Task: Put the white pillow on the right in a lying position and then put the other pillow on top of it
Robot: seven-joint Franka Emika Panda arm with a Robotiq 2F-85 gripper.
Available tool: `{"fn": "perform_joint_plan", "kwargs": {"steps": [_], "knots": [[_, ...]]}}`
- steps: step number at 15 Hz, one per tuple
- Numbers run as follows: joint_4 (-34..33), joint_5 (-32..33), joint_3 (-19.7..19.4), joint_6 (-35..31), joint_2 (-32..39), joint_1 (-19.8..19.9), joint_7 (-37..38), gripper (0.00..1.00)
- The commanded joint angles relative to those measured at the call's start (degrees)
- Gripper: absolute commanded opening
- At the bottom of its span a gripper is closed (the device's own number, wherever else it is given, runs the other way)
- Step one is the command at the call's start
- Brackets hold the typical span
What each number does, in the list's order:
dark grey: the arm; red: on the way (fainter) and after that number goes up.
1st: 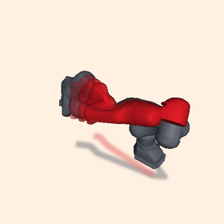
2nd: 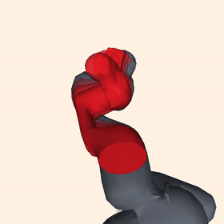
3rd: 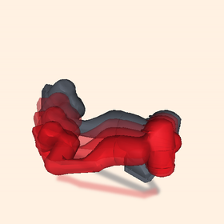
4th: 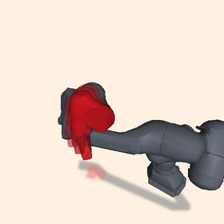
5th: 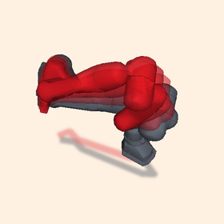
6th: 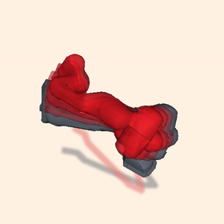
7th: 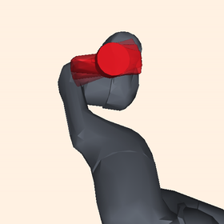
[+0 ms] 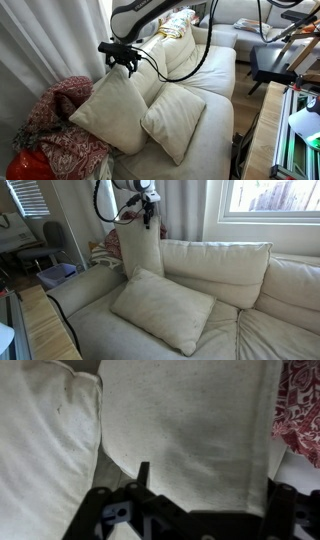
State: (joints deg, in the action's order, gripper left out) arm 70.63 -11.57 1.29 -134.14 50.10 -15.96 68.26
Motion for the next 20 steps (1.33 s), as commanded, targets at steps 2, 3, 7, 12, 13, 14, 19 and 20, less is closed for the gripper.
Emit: {"fn": "perform_joint_plan", "kwargs": {"steps": [2, 3, 7, 12, 13, 14, 19, 20], "knots": [[-3.99, -0.09, -0.41, 2.02, 3.09, -0.07, 6.64, 0.54], [-4.48, 0.06, -0.46, 2.82, 3.02, 0.06, 7.66, 0.45], [-6.2, -0.4, 0.79, 7.86, 1.46, 2.07, 7.77, 0.17], [-8.01, -2.45, 2.83, 16.3, -0.49, 5.33, 5.42, 0.03], [-8.49, -2.59, 2.68, 17.76, -0.8, 5.57, 6.33, 0.03], [-8.74, -2.93, 2.67, 18.95, -1.36, 5.87, 7.09, 0.05], [-7.78, -9.13, 5.46, 18.8, -5.81, 8.52, 6.96, 0.04], [-7.56, -10.04, 5.66, 17.95, -6.66, 8.72, 7.12, 0.04]]}}
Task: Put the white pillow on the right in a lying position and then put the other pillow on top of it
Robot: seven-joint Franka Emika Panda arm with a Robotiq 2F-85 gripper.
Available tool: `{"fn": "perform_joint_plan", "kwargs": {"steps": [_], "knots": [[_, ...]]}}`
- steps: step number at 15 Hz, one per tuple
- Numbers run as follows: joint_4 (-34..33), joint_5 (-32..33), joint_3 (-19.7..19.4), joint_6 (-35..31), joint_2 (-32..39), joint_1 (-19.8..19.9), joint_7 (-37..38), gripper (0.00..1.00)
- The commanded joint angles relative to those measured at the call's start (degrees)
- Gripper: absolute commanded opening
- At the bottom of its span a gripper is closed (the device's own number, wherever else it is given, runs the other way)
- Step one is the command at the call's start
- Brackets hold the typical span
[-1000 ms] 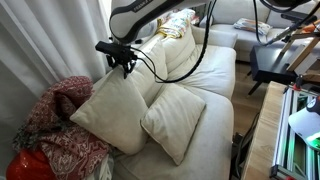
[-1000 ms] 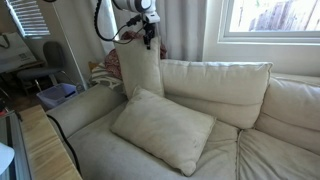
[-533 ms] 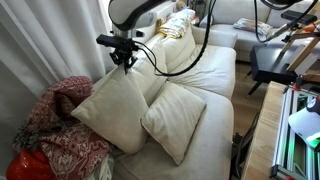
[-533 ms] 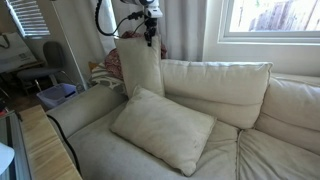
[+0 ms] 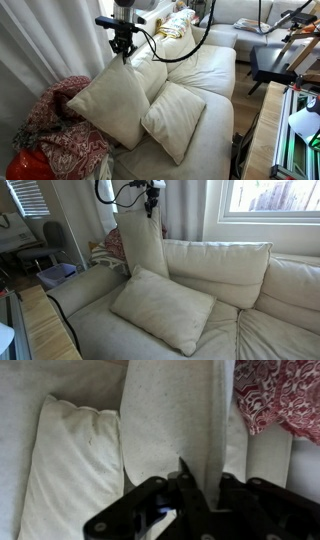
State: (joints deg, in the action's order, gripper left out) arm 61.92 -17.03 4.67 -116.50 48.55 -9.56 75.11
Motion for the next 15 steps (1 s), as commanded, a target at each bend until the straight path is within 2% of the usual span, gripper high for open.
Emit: {"fn": "perform_joint_plan", "kwargs": {"steps": [1, 4, 7, 10, 15], "knots": [[1.68, -4.01, 1.42, -1.2, -6.09, 1.89, 0.82, 0.04], [2.48, -4.24, 0.64, -0.28, -9.53, 2.52, 3.38, 0.04], [4.32, -3.07, -0.42, -2.82, -13.58, 2.74, 5.02, 0.04], [7.66, -1.99, -1.86, -7.64, -18.17, 2.71, 4.71, 0.04], [12.75, -1.25, -3.83, -8.21, -24.3, 4.19, 1.18, 0.04]]}}
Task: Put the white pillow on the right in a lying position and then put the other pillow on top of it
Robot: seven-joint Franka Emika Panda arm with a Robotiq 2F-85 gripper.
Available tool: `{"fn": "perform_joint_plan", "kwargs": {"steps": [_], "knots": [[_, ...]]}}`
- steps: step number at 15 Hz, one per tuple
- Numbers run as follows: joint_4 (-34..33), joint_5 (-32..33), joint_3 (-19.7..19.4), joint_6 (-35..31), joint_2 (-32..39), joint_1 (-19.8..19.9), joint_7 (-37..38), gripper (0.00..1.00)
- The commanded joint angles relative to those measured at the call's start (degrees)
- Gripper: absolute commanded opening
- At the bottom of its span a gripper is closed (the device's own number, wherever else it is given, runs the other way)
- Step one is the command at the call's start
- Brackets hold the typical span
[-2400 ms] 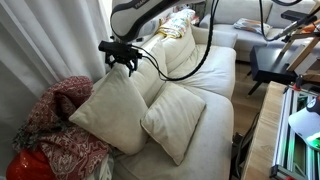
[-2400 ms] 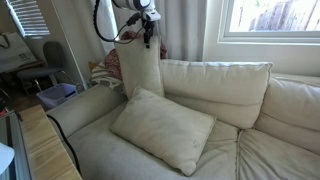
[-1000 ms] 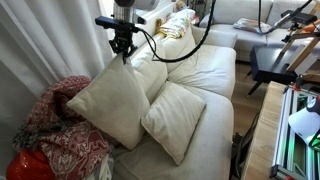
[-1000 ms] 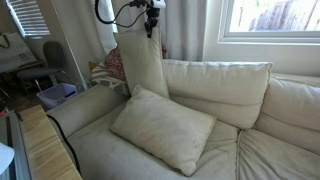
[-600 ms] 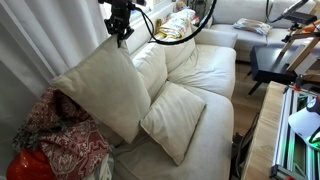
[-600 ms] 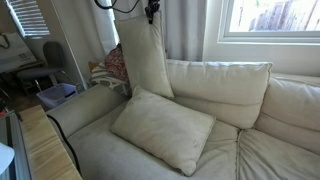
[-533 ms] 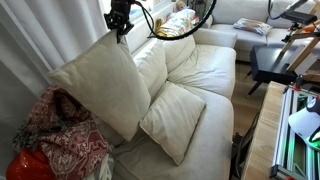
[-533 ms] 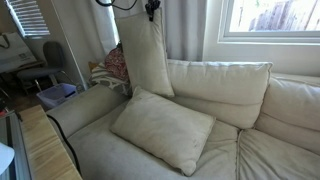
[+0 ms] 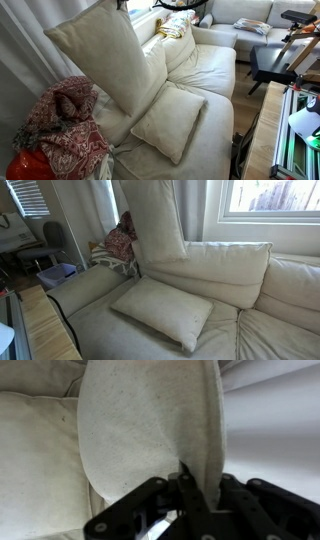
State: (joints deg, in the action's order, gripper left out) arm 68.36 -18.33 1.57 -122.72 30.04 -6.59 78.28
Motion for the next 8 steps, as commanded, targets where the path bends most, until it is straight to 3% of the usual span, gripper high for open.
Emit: {"fn": "perform_joint_plan", "kwargs": {"steps": [1, 4, 5, 8], "knots": [[7.47, -1.52, -0.17, -1.45, -6.54, 2.43, -4.59, 0.04], [10.08, -2.7, 0.32, -0.23, -7.31, 4.82, -11.65, 0.04], [5.93, -0.5, -0.47, 0.29, -4.27, 3.15, -7.34, 0.17], [7.97, -0.76, -0.63, 0.31, -4.56, 4.1, -10.52, 0.17]]}}
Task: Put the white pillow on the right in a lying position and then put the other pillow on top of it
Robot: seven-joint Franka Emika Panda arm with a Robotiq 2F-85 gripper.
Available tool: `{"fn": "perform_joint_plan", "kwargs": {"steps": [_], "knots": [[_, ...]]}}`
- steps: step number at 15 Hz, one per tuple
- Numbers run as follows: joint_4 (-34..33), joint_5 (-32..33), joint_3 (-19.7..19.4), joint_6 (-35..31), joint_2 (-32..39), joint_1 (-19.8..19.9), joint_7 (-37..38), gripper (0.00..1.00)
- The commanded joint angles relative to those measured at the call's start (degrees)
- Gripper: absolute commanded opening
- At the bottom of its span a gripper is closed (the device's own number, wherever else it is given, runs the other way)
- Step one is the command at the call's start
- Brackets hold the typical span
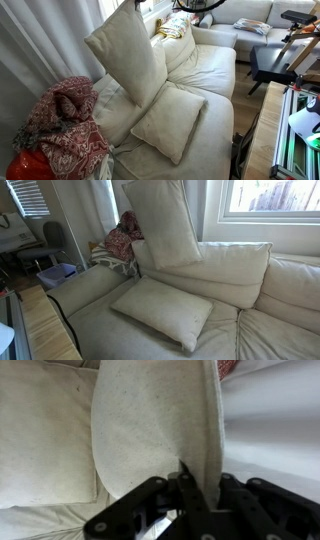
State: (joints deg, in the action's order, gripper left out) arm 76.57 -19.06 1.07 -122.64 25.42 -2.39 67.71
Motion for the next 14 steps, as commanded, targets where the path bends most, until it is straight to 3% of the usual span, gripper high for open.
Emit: {"fn": "perform_joint_plan", "kwargs": {"steps": [1, 3, 4, 7, 14], "knots": [[-0.04, -0.03, -0.13, 0.22, 0.04, -0.08, -0.21, 0.17], [0.03, -0.04, -0.04, 0.22, -0.05, -0.1, -0.28, 0.17], [0.03, -0.05, 0.0, 0.22, -0.12, -0.11, -0.28, 0.04], [-0.18, 0.4, 0.99, 4.59, -0.66, 1.38, -10.62, 0.04], [-4.52, 5.45, -1.78, 26.08, -1.56, 3.98, -31.47, 0.04]]}}
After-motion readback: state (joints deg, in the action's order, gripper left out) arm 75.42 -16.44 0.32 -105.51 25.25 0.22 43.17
